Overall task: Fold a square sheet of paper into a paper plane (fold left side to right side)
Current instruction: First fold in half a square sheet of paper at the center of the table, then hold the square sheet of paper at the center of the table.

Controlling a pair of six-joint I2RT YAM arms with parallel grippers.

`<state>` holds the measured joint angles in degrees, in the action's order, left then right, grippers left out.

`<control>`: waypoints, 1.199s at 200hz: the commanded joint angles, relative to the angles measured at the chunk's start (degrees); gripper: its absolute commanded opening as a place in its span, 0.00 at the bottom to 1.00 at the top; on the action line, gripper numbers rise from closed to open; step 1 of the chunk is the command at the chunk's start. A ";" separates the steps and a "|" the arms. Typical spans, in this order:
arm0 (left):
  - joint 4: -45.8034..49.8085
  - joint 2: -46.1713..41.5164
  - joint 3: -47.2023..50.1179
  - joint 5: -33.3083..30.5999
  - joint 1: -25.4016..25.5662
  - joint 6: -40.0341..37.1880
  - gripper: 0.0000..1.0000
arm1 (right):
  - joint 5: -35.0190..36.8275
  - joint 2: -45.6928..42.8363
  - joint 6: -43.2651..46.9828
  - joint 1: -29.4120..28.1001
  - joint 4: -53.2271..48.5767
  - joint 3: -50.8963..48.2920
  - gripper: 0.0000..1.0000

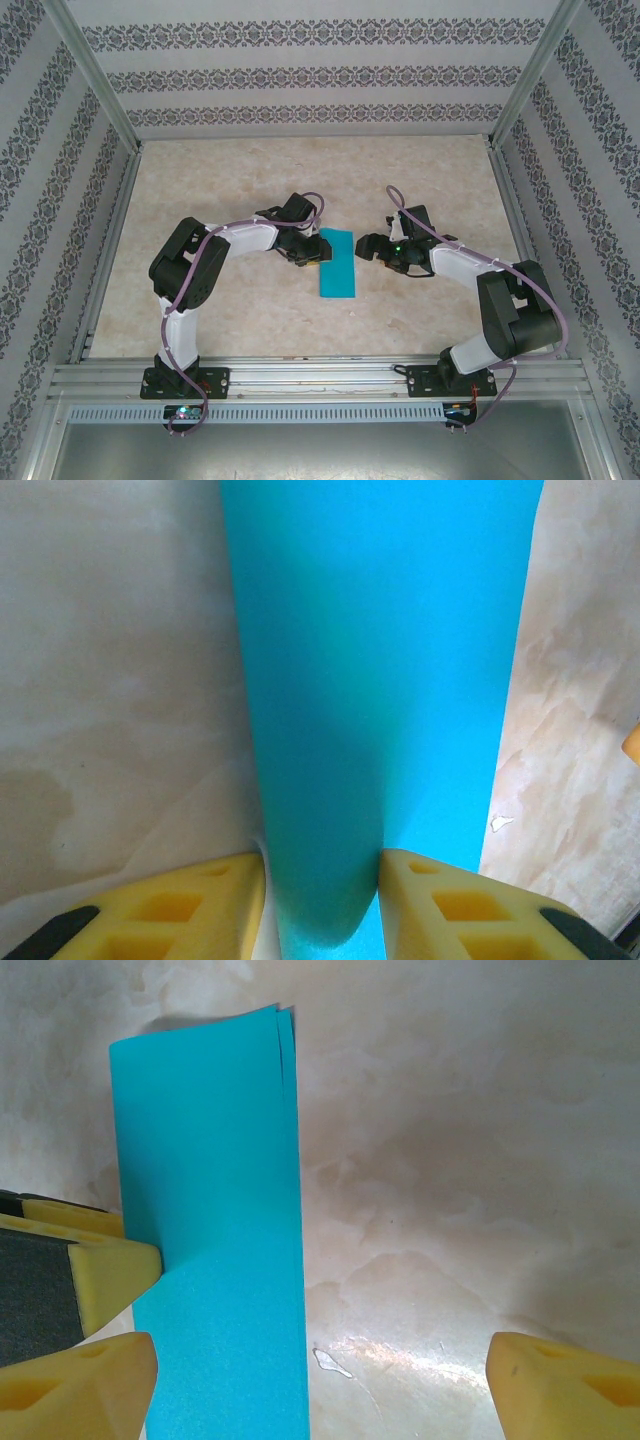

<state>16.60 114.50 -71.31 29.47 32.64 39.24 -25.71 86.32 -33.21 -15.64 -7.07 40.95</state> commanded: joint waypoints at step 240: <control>6.58 6.88 -0.94 -5.91 3.31 -3.66 0.38 | 2.43 -2.06 0.43 -0.80 -1.64 -0.26 0.86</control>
<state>21.06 115.92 -74.50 28.01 33.23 37.43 -24.58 85.41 -33.06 -15.64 -7.55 40.95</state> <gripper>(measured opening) 0.387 0.857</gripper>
